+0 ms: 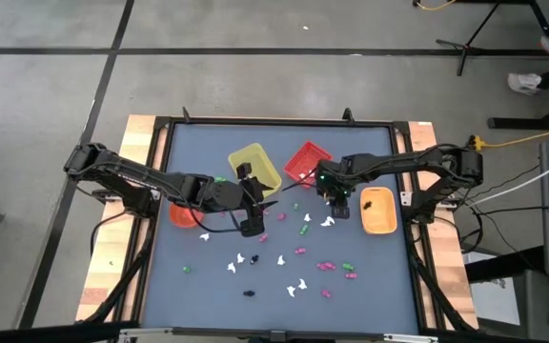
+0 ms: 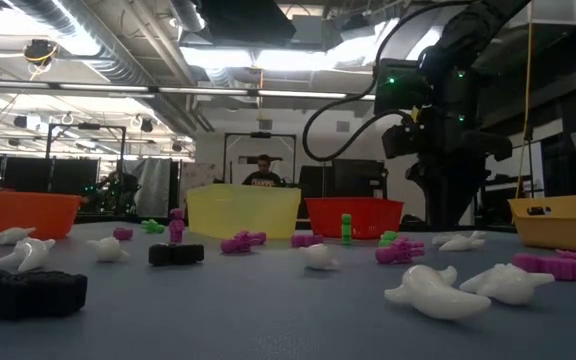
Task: Sort Halloween decoration
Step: Put the white ghost toy into the red bin
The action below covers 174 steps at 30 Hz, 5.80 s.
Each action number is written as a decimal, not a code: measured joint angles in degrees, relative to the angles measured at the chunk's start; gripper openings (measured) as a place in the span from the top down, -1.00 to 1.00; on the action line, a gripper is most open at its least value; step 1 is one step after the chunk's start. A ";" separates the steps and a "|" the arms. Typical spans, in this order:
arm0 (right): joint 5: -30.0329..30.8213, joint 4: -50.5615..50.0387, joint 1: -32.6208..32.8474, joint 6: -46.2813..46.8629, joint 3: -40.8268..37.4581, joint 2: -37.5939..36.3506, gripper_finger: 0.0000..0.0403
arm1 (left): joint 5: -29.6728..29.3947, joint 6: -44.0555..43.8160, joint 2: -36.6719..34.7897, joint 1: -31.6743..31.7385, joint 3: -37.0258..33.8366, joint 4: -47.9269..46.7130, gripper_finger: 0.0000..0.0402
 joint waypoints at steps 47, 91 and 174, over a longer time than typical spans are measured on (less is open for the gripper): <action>0.54 -0.24 -0.04 -0.44 0.56 5.32 0.75 | -0.04 0.01 0.03 0.00 0.00 0.04 0.20; 13.24 -18.63 0.02 -4.06 20.87 5.37 0.60 | -0.02 0.00 0.04 -0.85 0.00 0.04 0.20; 10.39 18.08 0.00 4.17 1.53 9.96 0.64 | -0.02 -0.42 0.04 -0.85 -0.02 0.08 0.20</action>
